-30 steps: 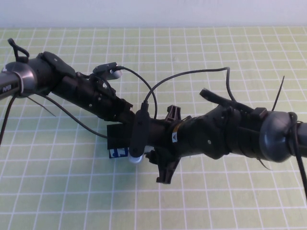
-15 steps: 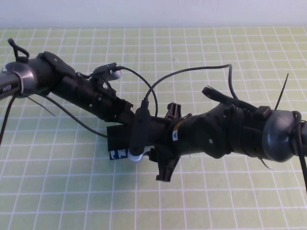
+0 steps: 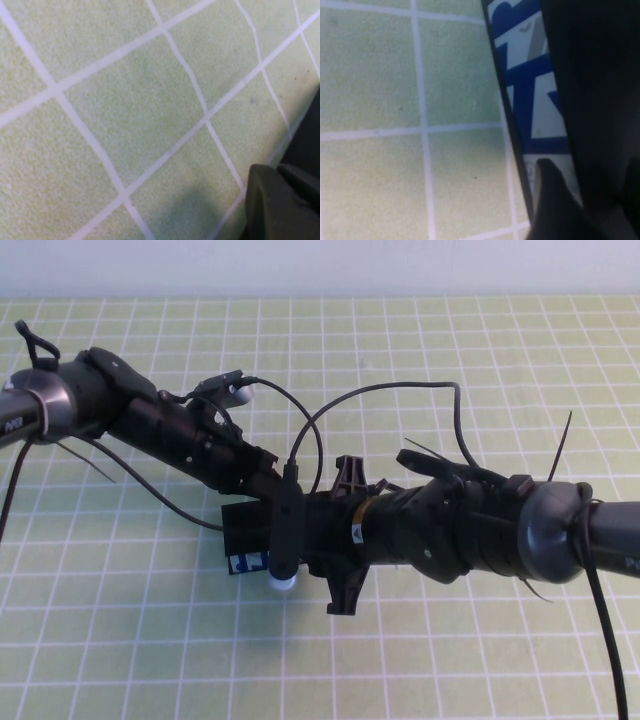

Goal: Take glasses out of glasses case
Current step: Pick up the glasses from the glasses case

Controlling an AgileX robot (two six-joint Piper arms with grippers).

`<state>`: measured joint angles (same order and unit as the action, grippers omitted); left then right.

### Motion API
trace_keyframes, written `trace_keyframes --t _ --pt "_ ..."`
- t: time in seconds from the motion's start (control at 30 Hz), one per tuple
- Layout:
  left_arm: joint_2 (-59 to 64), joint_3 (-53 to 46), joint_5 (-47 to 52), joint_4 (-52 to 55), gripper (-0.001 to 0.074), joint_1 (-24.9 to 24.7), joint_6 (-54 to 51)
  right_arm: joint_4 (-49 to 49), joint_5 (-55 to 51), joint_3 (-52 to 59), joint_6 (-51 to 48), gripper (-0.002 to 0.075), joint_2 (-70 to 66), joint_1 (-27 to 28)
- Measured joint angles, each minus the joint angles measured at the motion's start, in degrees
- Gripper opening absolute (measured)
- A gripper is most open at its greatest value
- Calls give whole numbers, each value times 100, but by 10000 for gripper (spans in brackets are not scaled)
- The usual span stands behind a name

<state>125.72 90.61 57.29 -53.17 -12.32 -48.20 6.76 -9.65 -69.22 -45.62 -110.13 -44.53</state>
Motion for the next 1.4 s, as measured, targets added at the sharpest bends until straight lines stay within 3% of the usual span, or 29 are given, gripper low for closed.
trace_keyframes --t 0.37,0.73,1.0,1.27,1.4 --pt "0 0 -11 -4 -4 0 0 98 456 -4 0 268 -156 23" --pt "0 12 -92 -27 -4 20 -20 181 478 -4 -44 63 -65 23" --pt "-42 134 156 10 -4 44 -20 191 390 -4 -44 16 230 35" --pt "-1351 235 292 276 -4 338 -68 118 462 -4 -44 2 273 44" --pt "-2259 -373 -55 249 -4 424 -382 105 507 -4 -44 1 273 44"
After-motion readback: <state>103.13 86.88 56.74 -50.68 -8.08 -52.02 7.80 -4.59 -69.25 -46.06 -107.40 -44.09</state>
